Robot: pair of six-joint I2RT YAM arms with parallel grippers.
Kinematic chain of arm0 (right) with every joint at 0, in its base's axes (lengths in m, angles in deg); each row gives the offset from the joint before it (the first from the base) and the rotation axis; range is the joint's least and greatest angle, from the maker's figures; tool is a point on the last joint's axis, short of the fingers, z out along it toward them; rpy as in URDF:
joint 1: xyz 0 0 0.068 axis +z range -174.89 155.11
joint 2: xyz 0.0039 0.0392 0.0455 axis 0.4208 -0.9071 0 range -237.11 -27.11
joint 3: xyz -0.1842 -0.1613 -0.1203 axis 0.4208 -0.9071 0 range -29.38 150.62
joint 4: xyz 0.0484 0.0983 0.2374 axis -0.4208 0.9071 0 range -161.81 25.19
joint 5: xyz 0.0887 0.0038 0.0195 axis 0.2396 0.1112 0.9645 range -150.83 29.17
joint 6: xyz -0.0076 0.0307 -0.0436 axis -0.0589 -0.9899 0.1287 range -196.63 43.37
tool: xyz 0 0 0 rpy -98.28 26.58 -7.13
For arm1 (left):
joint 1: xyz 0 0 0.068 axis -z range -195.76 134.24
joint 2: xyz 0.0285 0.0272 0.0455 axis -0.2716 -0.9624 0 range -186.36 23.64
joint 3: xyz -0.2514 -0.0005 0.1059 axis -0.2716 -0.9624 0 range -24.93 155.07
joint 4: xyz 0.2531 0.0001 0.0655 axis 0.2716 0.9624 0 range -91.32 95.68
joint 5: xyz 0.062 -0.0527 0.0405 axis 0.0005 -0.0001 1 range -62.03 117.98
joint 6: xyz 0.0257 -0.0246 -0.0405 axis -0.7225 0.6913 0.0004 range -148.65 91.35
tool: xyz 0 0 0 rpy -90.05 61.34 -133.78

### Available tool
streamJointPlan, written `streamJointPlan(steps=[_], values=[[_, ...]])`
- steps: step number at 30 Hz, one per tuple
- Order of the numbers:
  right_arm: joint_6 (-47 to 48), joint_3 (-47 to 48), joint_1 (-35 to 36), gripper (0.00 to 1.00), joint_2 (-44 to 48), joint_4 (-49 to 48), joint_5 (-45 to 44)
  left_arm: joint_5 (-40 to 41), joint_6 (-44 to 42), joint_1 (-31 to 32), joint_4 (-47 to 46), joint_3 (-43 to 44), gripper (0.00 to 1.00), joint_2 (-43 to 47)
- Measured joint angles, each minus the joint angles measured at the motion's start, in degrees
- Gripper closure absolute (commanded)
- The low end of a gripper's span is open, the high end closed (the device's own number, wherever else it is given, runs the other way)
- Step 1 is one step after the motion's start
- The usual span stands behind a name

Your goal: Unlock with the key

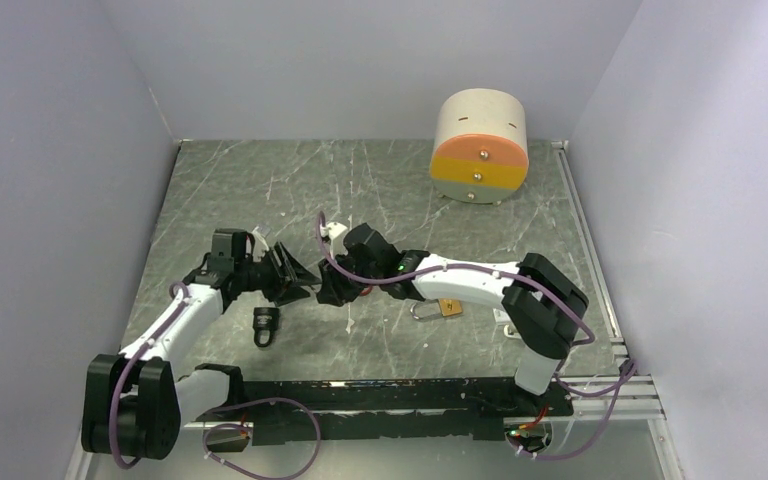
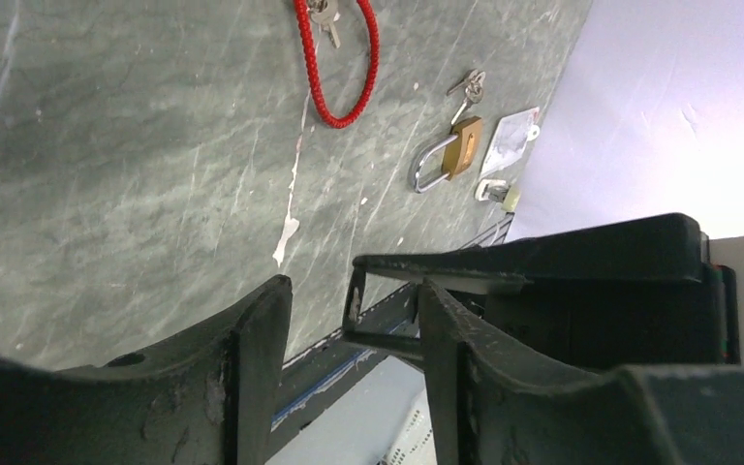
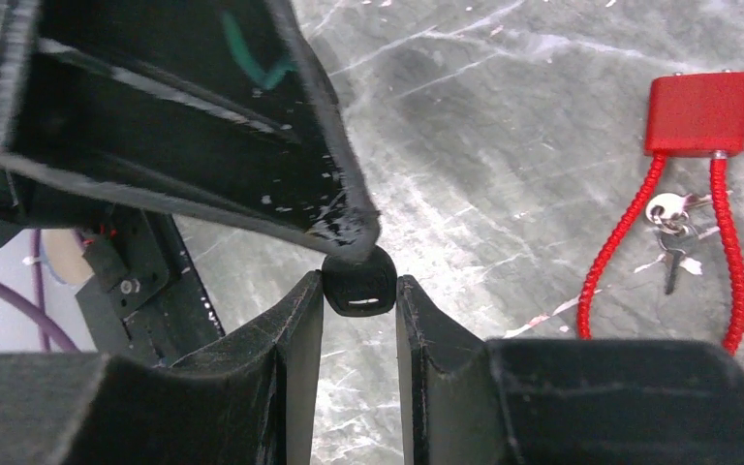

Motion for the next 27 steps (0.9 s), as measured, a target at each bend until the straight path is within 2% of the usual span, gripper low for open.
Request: streamJointPlan(steps=[5,8,9,12,16,20,23,27], values=[[-0.7,0.0,-0.4,0.77,0.5,-0.5,2.4,-1.2,2.2,0.1,-5.4,-2.0,0.71,-0.3],[-1.3,-0.2,-1.1,0.76,0.5,-1.4,3.4,-1.7,3.1,0.2,-7.4,-2.2,0.95,-0.6],[-1.5,-0.2,-1.4,0.74,0.5,-1.5,3.7,-1.9,3.4,0.2,-8.0,-2.3,0.97,-0.6],[-2.2,-0.2,-2.0,0.43,0.7,-1.6,4.5,-1.9,3.7,0.1,-8.9,-2.3,0.97,-0.8],[-5.9,-0.7,-4.0,0.20,1.3,-2.4,7.3,-3.5,4.1,0.2,-10.6,-2.3,0.97,-0.5],[-11.4,-7.1,-8.4,0.17,6.5,-8.0,10.7,-5.1,4.1,0.2,-11.3,-1.9,0.98,1.6],[-17.4,-11.6,-13.0,0.22,11.0,-15.3,14.9,-7.2,4.3,0.2,-13.2,-0.3,0.97,3.8],[-24.6,-12.3,-16.3,0.30,12.3,-23.8,20.6,-11.0,6.6,0.2,-20.5,1.5,0.98,6.4]])
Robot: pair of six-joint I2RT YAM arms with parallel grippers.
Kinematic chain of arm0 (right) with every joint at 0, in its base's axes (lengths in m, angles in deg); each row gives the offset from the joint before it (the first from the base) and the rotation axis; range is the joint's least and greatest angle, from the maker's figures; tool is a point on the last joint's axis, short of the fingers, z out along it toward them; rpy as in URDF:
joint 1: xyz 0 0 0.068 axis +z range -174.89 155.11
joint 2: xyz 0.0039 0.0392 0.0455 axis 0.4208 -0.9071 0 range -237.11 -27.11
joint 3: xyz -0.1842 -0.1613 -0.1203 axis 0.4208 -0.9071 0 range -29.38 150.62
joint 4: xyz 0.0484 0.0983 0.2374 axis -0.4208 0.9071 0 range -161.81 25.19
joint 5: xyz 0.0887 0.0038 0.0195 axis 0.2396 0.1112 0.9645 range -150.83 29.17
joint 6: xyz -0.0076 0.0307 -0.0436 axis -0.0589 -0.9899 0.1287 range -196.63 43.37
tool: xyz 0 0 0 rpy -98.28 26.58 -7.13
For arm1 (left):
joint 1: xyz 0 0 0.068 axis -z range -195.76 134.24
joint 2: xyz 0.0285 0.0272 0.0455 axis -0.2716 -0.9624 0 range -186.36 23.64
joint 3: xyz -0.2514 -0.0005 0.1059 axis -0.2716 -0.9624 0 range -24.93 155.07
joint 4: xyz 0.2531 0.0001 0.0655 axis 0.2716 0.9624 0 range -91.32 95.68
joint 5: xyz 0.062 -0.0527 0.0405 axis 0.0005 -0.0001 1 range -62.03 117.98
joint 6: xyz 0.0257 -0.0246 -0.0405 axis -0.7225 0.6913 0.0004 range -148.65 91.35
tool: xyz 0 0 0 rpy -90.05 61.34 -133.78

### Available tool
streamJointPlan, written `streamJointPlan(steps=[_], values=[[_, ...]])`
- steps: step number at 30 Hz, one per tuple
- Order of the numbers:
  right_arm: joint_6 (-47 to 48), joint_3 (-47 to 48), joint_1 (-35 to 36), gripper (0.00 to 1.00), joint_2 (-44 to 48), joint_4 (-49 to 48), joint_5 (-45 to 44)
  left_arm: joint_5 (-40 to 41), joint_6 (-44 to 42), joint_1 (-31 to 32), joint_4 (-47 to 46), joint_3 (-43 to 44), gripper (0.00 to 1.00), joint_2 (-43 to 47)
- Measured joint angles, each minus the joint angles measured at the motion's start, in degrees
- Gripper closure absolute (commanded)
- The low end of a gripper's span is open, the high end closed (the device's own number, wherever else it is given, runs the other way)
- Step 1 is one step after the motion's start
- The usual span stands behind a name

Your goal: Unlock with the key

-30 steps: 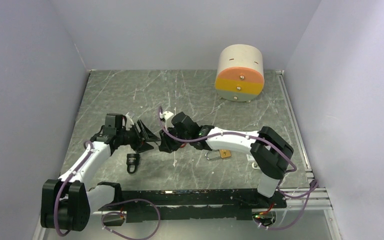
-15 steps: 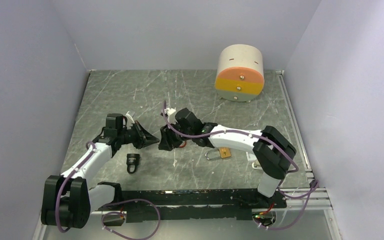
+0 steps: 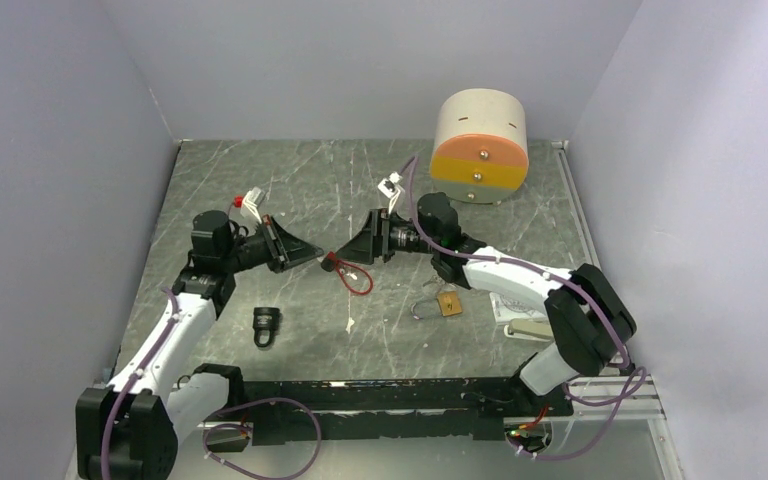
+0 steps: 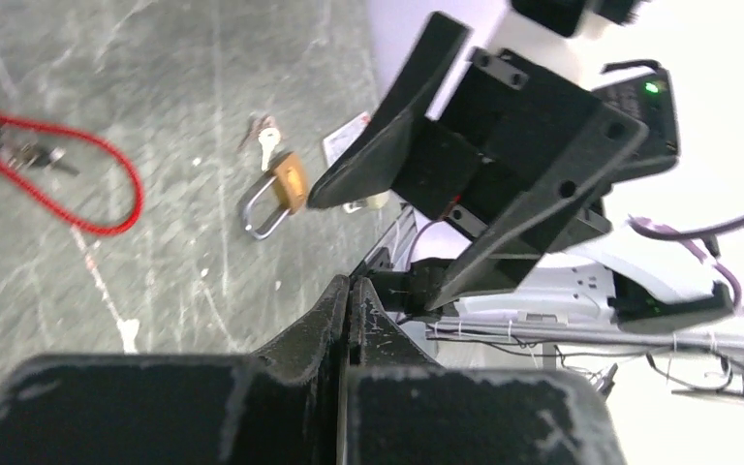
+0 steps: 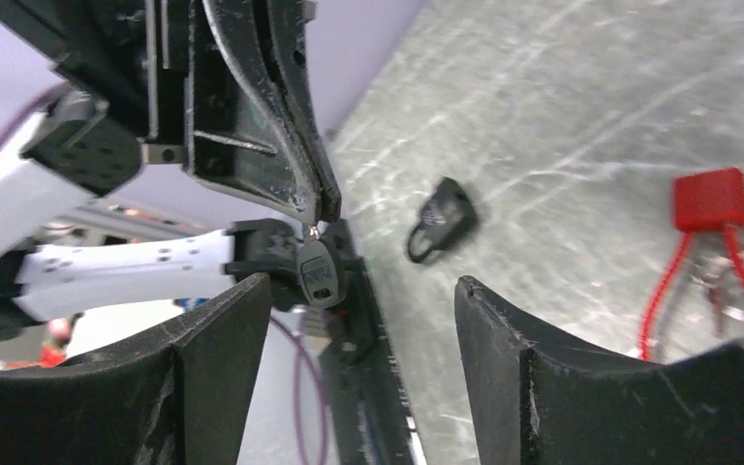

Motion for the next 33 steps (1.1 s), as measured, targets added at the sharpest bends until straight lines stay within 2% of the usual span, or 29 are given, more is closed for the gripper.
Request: streamJointPlan(steps=[7,13,20,24,27,28,29,31,32,33], values=[[-8.2,1.2,-0.2,0.47,-0.2,-8.4,7.6,-3.6,4.6,0.0,-10.0,1.7,0.97,1.5],[-11.8,2.4,-0.2,0.53,-1.4,-13.1,10.7,-3.8,6.1,0.0,-13.3,2.4,0.98,2.0],[-14.3,4.2,-0.2,0.77,-3.9,-14.8,12.2,-3.7,8.7,0.0,-17.1,2.3,0.97,2.1],[-15.6,5.4,-0.2,0.83,-4.5,-15.7,13.3,-3.3,9.7,0.0,-18.5,1.8,0.98,2.2],[-16.2,5.5,-0.2,1.00,-4.7,-16.1,13.5,-2.8,9.7,0.0,-18.3,1.8,0.98,2.6],[-16.5,5.5,-0.2,1.00,-4.8,-16.4,13.7,-2.6,9.7,0.0,-18.2,1.8,0.95,2.8],[-16.6,5.5,-0.2,1.00,-4.8,-16.7,13.8,-2.5,9.7,0.0,-17.9,1.8,0.89,3.0],[-16.7,5.5,-0.2,1.00,-4.9,-16.7,13.9,-2.0,9.5,0.0,-16.8,1.8,0.62,3.5],[-16.5,5.5,-0.2,1.00,-4.9,-16.4,13.8,-1.2,9.3,0.0,-15.2,2.0,0.39,3.8],[-16.1,5.6,-0.2,1.00,-4.9,-15.7,13.6,-0.7,8.4,0.1,-13.6,2.2,0.22,3.9]])
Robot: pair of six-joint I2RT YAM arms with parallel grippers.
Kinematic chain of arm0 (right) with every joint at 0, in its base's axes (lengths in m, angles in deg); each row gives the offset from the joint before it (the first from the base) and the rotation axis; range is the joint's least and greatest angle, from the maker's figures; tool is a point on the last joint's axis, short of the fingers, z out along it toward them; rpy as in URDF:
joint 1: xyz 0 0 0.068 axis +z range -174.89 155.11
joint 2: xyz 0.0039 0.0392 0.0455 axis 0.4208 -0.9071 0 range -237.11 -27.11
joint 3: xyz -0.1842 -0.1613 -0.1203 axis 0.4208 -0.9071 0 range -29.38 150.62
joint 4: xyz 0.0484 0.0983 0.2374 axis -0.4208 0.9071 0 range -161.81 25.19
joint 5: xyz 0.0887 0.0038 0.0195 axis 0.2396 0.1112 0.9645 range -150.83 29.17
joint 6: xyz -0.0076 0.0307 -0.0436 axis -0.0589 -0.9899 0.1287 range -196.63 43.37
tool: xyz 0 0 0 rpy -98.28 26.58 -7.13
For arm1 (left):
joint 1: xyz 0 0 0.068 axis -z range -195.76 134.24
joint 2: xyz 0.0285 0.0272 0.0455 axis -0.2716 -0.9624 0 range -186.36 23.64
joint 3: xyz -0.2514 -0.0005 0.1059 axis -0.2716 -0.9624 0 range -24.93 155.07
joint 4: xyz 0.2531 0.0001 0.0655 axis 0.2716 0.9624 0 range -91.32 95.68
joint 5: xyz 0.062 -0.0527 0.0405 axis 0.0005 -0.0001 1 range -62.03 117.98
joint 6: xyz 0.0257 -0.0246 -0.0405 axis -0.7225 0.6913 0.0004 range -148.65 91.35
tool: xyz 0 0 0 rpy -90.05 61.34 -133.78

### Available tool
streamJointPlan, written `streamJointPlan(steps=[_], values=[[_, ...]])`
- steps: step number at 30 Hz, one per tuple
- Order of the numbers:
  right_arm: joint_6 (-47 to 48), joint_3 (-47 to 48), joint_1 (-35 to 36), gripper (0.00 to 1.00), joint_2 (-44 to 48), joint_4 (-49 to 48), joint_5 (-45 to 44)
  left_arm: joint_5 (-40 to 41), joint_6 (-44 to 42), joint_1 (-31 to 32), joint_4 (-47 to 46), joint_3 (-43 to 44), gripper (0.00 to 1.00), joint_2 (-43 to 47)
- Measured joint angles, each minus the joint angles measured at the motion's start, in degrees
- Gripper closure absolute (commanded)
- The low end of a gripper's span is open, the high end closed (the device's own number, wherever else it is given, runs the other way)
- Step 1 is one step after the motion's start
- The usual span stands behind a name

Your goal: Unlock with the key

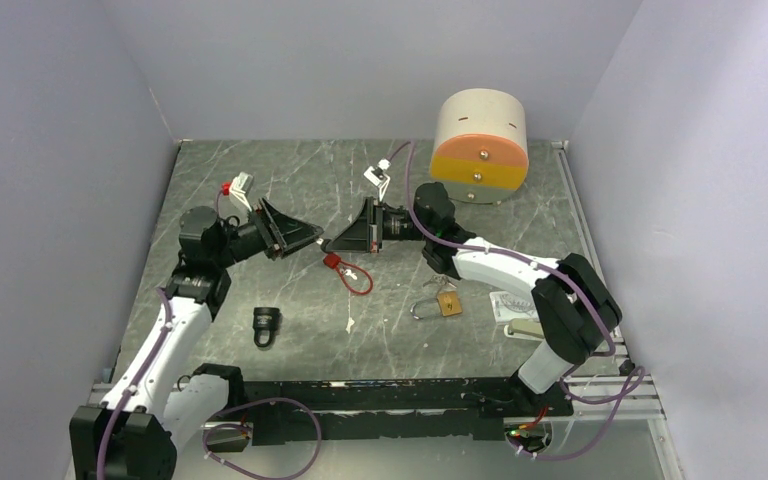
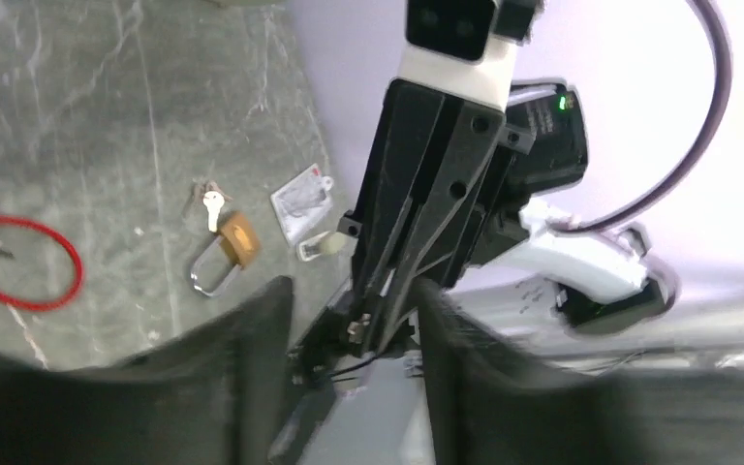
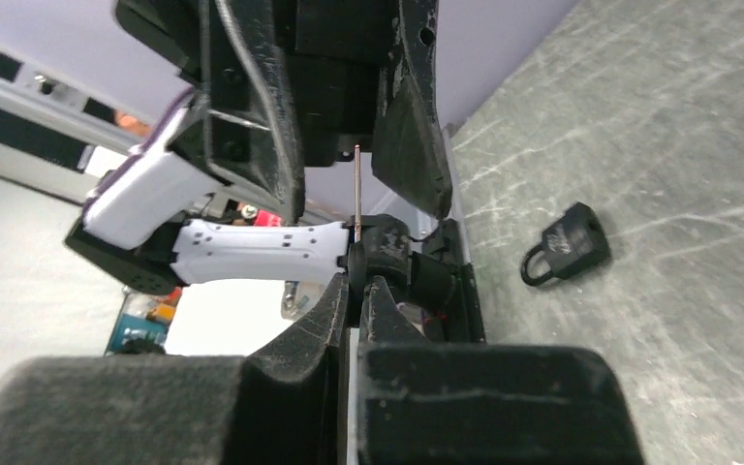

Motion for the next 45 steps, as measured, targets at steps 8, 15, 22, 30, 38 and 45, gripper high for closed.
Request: streamJointPlan(steps=[8,15,22,30,38,45], values=[[13.8,0.0,-1.5,1.00,1.7,21.7,-12.6,27.2,-3.9,0.2,42.5,11.8,0.06,2.1],[20.5,-2.5,-2.0,1.00,2.5,32.7,-21.5,40.6,2.3,0.2,67.8,8.3,0.06,2.7],[21.5,-3.9,-1.9,1.00,2.5,34.6,-23.0,45.4,9.7,0.2,74.8,-1.8,0.06,6.5],[22.9,-4.2,-1.9,1.00,2.8,34.6,-22.8,49.4,10.0,0.2,68.5,-3.3,0.06,2.6],[23.9,-4.6,-1.9,1.00,4.4,35.3,-22.3,53.3,7.8,0.2,59.9,-4.4,0.09,-5.3],[25.0,-6.1,-2.0,1.00,5.9,35.7,-20.5,53.4,0.6,0.2,52.4,-3.7,0.11,-13.7]])
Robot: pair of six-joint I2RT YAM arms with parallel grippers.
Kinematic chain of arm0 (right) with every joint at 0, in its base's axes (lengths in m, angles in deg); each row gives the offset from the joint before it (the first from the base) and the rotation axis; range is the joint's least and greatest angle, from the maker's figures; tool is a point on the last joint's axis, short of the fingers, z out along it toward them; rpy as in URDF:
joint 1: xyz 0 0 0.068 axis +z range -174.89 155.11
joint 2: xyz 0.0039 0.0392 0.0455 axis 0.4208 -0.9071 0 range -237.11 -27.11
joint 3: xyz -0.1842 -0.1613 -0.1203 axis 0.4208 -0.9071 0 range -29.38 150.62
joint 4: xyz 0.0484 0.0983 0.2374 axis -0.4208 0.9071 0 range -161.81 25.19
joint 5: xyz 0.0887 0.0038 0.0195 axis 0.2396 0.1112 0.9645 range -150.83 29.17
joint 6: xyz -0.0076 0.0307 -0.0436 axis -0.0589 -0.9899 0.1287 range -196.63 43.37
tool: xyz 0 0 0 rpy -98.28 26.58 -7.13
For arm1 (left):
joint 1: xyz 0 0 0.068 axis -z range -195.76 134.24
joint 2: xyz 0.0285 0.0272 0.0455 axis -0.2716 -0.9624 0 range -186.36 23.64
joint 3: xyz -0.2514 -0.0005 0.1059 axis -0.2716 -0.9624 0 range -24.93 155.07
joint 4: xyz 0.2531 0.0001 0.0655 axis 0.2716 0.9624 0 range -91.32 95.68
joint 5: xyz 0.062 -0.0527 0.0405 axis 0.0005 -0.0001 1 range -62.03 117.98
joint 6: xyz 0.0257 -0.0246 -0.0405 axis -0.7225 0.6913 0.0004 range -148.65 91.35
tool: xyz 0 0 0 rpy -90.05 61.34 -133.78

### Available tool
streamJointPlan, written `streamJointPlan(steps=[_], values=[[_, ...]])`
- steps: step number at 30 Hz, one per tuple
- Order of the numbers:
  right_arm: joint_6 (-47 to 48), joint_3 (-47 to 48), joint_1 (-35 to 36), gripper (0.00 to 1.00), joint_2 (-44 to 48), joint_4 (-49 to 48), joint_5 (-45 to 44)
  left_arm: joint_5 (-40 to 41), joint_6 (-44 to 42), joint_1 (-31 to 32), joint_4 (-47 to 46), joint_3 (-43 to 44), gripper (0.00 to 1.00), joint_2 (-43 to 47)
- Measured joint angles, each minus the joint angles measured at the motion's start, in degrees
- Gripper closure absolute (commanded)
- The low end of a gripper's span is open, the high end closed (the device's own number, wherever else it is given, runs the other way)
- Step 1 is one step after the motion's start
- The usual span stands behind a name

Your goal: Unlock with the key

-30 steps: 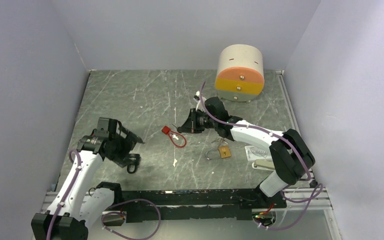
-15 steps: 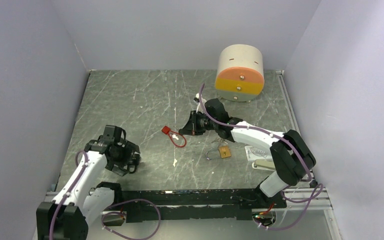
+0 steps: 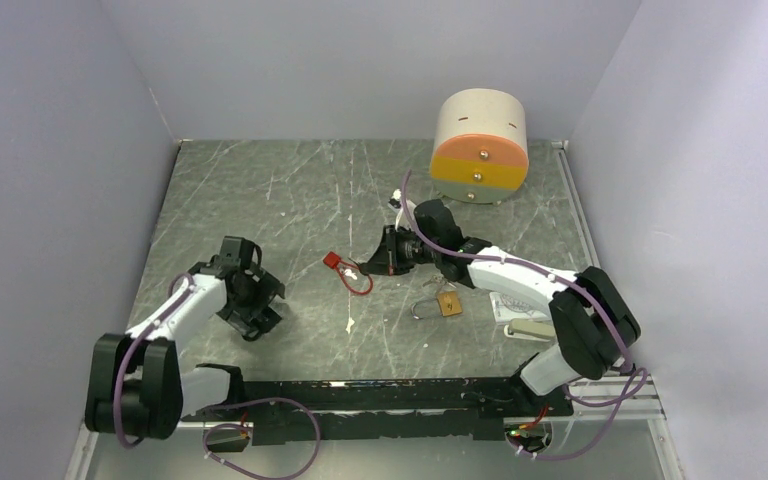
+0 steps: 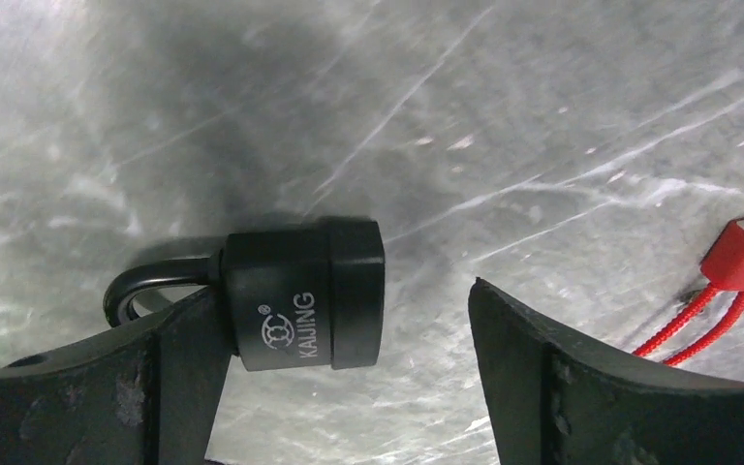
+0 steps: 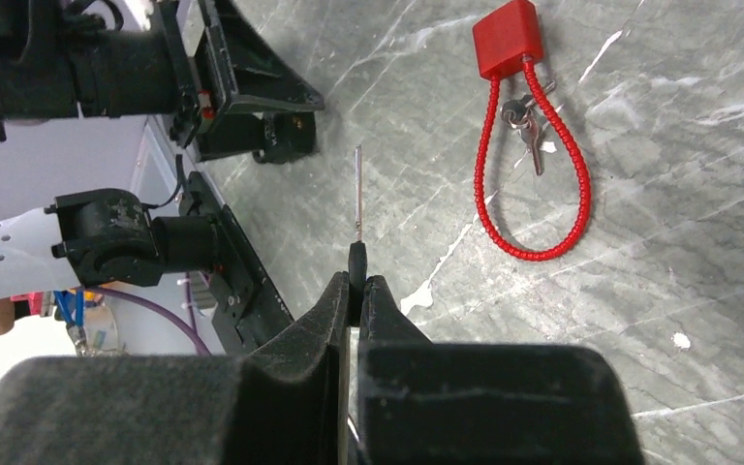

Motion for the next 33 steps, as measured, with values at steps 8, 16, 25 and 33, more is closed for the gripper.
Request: streamJointPlan(steps=[8,16,25,33], values=[[1.0,-0.5,0.0,1.00,0.3,1.3,0.0,-4.8,-11.1,0.0,-8.2,7.5,0.23,-11.6],[1.5,-1.2,0.0,1.00,0.3,1.5,-0.9,-11.4,-20.7,1.5,-13.1,16.0,0.32,-22.6],[1.7,-2.1,-0.2,1.00,0.3,1.7,-2.5,-8.2,-25.6,5.5,-6.3,27.1,0.21,-27.0],[1.6,-3.5,-0.2,1.00,2.8,1.7,-3.8,-3.5,-20.7,5.4,4.7,32.1,0.06,-24.9]])
